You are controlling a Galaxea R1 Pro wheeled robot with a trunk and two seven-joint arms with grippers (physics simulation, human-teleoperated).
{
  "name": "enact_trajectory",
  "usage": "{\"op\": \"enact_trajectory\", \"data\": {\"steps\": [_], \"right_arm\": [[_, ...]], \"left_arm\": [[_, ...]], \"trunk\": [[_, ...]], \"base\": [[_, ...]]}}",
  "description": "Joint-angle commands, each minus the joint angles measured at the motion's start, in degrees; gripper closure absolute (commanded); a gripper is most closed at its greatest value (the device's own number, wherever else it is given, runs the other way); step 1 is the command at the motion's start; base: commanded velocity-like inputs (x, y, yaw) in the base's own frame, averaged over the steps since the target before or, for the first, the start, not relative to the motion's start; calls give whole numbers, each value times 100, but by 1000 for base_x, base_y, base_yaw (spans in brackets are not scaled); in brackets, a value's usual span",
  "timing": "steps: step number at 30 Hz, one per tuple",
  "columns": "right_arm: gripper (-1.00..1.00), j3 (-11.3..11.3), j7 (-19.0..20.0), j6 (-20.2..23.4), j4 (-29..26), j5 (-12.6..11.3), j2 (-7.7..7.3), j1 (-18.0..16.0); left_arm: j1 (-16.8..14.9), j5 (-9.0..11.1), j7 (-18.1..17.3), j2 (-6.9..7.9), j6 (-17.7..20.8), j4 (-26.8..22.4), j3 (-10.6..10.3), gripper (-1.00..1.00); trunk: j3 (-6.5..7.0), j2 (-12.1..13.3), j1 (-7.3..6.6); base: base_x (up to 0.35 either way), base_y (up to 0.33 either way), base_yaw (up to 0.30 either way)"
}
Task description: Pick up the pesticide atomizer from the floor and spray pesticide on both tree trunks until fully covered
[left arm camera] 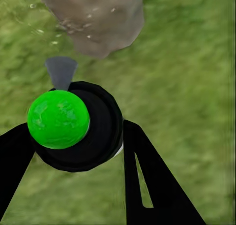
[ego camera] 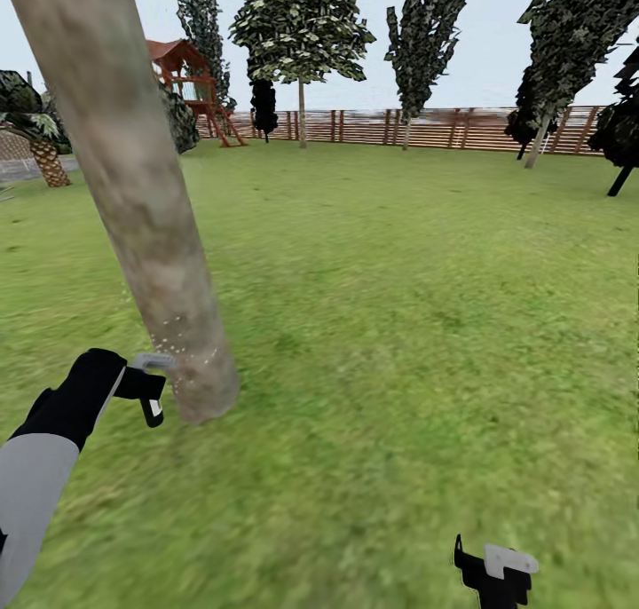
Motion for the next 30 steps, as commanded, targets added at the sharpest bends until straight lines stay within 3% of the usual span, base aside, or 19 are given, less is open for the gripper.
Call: {"op": "enact_trajectory", "data": {"steps": [1,9,25,30], "right_arm": [[-100,0,0,-1,1,0,1,0],[-100,0,0,0,3,0,2,0],[-100,0,0,-2,3,0,4,0],[-100,0,0,-1,3,0,2,0]], "left_arm": [[0,-1,0,0,0,0,0,100],[0,-1,0,8,4,-1,1,100],[-4,-10,9,10,21,-9,1,100],[0,-18,9,8,30,-7,13,100]], "trunk": [[0,0,0],[0,0,0],[0,0,0],[0,0,0]], "base": [[78,-274,0],[78,-274,35],[79,-274,269],[141,-262,63]]}}
